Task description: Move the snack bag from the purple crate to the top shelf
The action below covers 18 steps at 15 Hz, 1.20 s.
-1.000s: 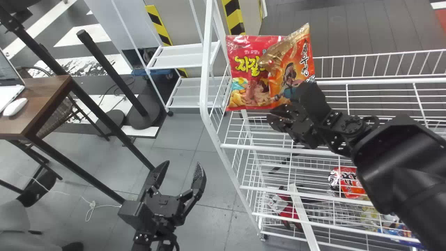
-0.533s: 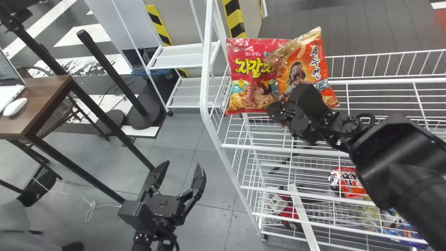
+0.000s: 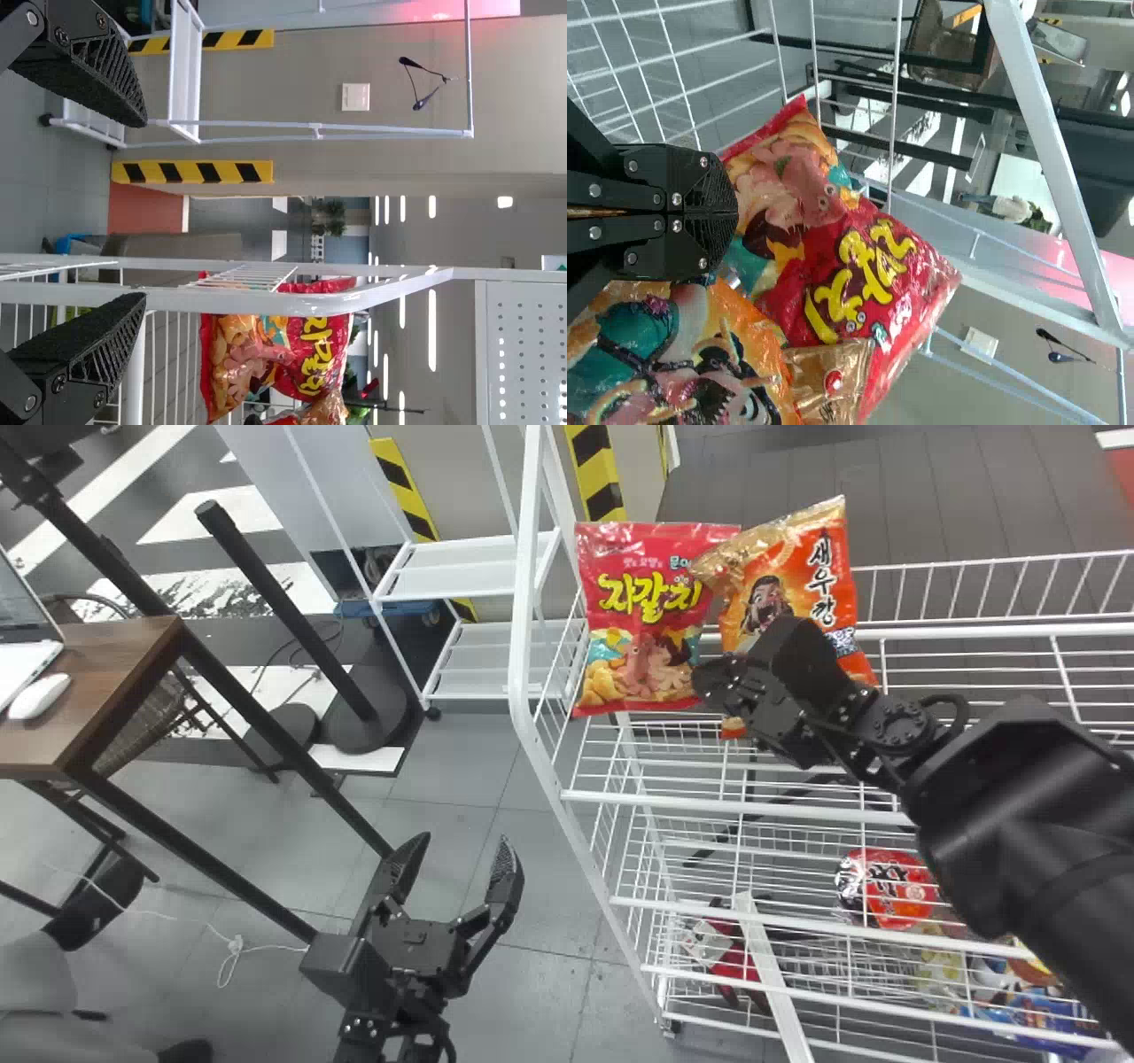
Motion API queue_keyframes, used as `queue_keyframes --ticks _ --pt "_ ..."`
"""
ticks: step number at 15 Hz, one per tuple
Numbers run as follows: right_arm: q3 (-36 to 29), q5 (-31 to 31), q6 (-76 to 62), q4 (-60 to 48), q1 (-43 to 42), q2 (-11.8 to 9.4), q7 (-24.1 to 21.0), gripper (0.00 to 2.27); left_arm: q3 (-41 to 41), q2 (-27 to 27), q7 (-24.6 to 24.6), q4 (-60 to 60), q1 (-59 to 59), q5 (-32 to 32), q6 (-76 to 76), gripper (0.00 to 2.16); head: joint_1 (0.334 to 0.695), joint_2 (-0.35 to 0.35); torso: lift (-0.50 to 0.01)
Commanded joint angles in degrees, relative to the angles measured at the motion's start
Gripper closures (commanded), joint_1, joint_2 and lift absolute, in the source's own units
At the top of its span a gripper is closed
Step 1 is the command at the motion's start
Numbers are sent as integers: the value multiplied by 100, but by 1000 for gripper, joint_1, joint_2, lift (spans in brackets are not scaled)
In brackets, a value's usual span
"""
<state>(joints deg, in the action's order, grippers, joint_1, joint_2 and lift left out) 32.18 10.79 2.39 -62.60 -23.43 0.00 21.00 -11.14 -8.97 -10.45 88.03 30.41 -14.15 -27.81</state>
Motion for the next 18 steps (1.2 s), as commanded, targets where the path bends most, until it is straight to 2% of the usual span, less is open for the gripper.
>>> queue_keyframes --ticks 1,5,10,18 --pt "-80 11 -15 20 -30 5 1 2256 -2 0 8 -14 0 0 0 134 695 350 0" --pt "-133 -33 -67 -77 137 5 80 2256 -2 0 -1 -5 0 -18 -35 134 695 350 0" --pt "-168 -59 1145 -1536 867 5 291 2256 -37 -9 -1 -14 9 -35 -53 134 695 350 0" --pt "-801 -68 2024 -2397 1394 5 273 2256 -37 -26 -1 -5 9 -35 -35 134 695 350 0"
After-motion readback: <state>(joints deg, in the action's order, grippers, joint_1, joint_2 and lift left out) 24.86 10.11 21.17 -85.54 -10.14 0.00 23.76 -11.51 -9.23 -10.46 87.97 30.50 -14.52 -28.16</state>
